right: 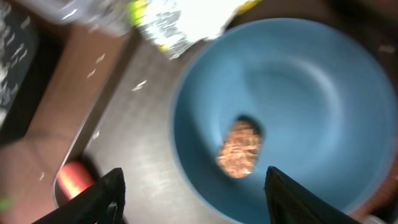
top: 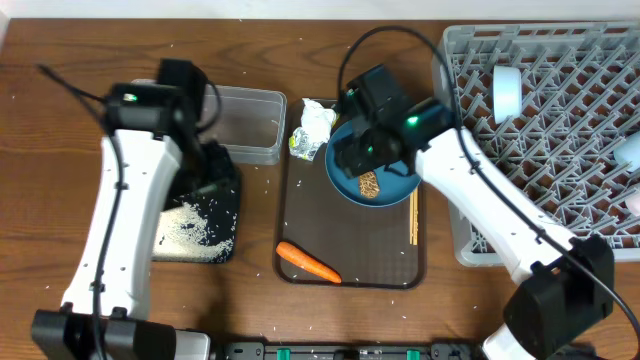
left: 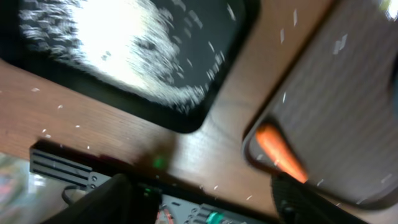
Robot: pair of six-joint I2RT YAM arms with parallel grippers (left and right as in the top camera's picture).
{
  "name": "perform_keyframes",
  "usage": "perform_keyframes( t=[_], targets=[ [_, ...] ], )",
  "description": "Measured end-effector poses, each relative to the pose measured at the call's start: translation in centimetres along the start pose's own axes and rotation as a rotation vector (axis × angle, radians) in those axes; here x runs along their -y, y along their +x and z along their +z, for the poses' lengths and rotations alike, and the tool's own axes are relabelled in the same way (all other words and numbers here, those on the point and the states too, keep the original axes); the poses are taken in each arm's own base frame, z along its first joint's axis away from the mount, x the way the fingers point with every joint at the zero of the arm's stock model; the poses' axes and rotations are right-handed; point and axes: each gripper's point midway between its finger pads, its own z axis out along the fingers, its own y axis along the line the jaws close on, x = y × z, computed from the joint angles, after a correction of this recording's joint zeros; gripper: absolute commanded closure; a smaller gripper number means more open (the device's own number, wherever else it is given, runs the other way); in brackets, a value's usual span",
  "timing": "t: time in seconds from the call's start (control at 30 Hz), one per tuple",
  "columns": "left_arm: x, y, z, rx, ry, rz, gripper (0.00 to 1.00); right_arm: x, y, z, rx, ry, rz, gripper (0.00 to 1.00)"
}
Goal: Sort waste into correct bins and load items into the dishwasher rack
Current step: 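Move the left gripper down to the orange carrot on the brown tray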
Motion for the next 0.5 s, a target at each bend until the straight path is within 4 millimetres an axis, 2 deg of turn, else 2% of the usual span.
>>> perform_keyframes(
  t=[0.03, 0.17, 0.3, 0.4, 0.5],
  targets=[
    [0.6, 0.7, 0.8, -0.022, -0.002, 0.032, 0.30, 0.9, -0.2, -0.1, 0.006, 0.014, 0.034, 0.35],
    [3.0, 4.2, 5.3, -0.117, -0.034, 0.212, 0.32, 6.8, -0.8, -0.8, 0.028, 0.071, 0.220, 0.35],
    [5.3, 6.6, 8.7, -0.131, -0.038, 0.412, 0.32, 11.3, -0.8, -1.6, 0.048, 0.079, 0.358, 0.35],
    [6.8, 8.4, 9.7, -0.129, -0.036, 0.554, 0.32, 13.0, -0.7, -2.1, 0.058, 0.060, 0.418, 0.35],
    [8.8, 9.5, 10.2, -0.093, -0.015, 0.694, 0.35, 13.6, -0.7, -2.4, 0.064, 0.028, 0.451, 0.34]
  ],
)
